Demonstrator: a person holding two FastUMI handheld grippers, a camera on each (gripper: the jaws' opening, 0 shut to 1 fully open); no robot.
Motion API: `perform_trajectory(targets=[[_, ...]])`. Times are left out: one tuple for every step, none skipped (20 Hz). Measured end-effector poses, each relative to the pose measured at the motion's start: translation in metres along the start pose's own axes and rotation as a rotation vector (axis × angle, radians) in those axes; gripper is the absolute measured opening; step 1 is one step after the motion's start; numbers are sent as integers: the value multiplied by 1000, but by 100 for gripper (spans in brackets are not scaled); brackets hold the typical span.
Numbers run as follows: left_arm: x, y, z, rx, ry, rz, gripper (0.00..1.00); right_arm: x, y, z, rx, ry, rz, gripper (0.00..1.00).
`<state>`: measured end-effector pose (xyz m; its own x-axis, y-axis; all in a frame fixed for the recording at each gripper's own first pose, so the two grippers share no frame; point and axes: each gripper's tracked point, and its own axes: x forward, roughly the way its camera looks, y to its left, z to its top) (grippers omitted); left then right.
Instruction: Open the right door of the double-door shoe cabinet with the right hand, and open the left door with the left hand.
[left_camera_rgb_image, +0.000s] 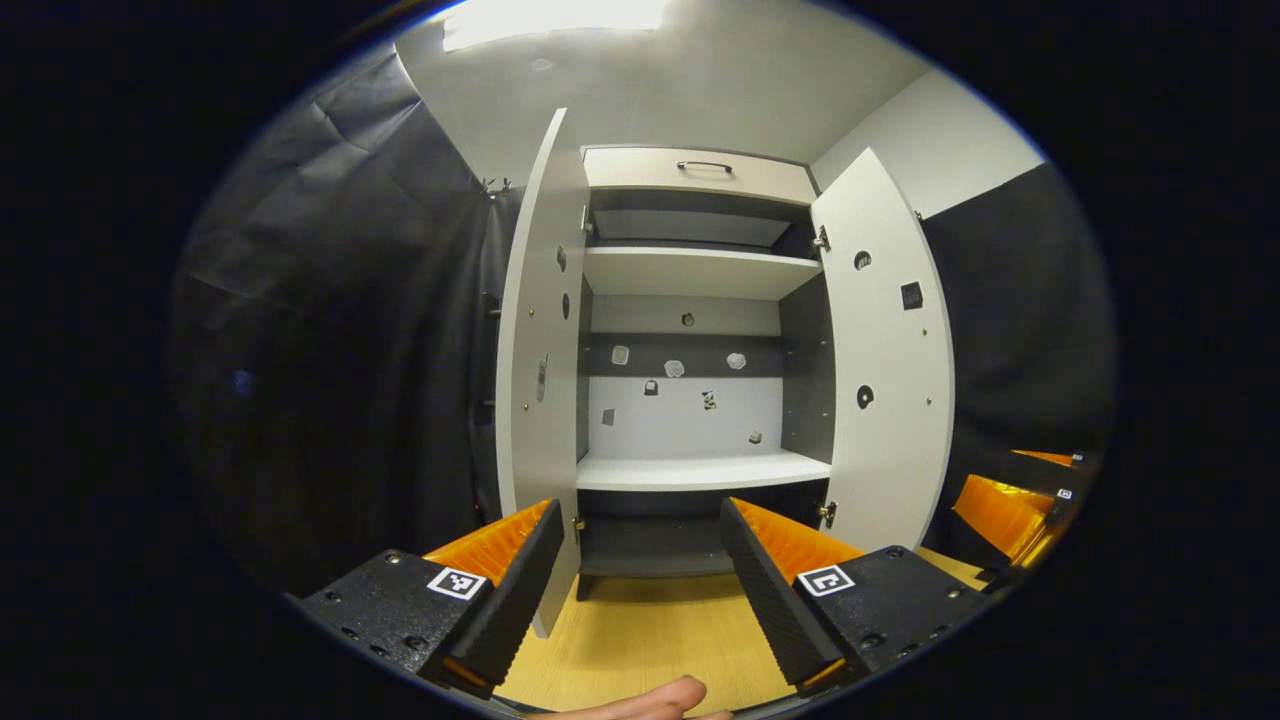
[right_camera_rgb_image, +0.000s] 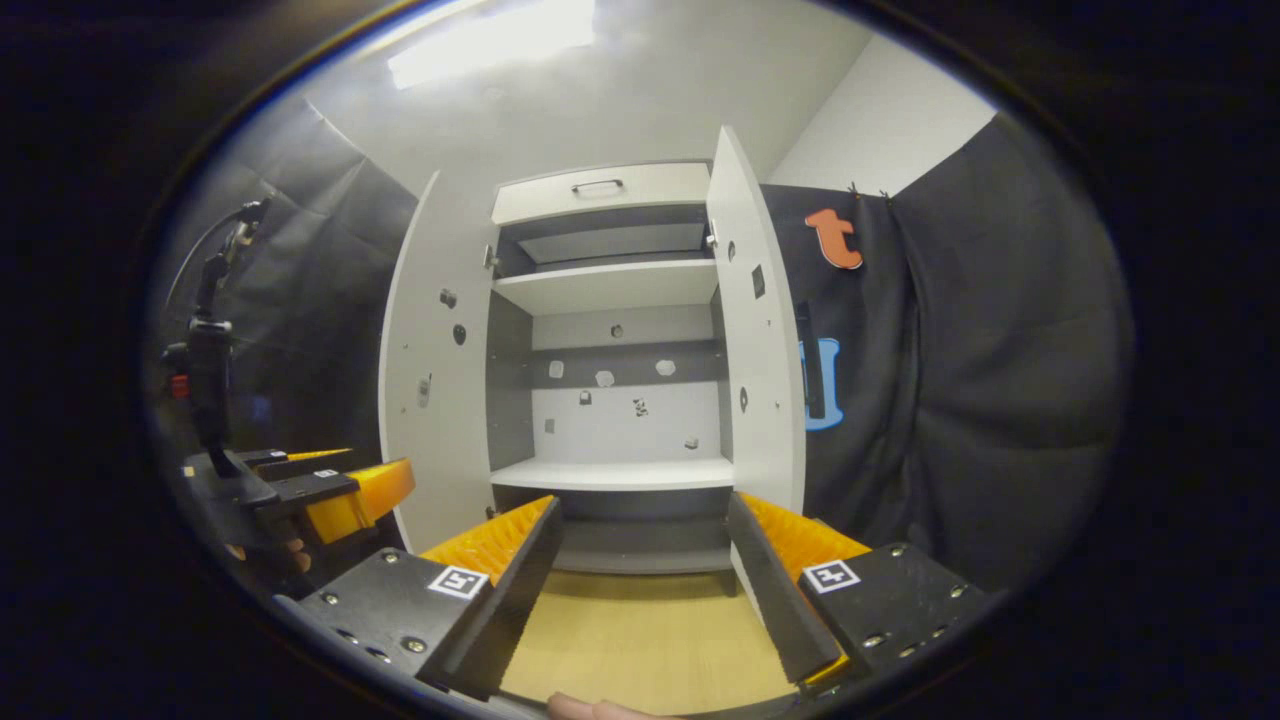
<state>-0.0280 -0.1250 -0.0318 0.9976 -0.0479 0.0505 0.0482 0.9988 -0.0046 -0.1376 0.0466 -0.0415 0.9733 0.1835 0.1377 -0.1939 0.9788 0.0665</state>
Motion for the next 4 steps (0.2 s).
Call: perform_trajectory(targets=[[-1,0,3,-7,-17,-2,97,-1,-1,0,0,-4,0,99],[-1,1,6,-4,-29,4,98,-1,-2,0,-1,-3,-1,98],[-1,2,7,4,-34,14,97,-1,-3,-1,-3,1,-3,98],[-2,2,8,8,-33,17,97,-1,-5,-1,-5,3,-6,98]])
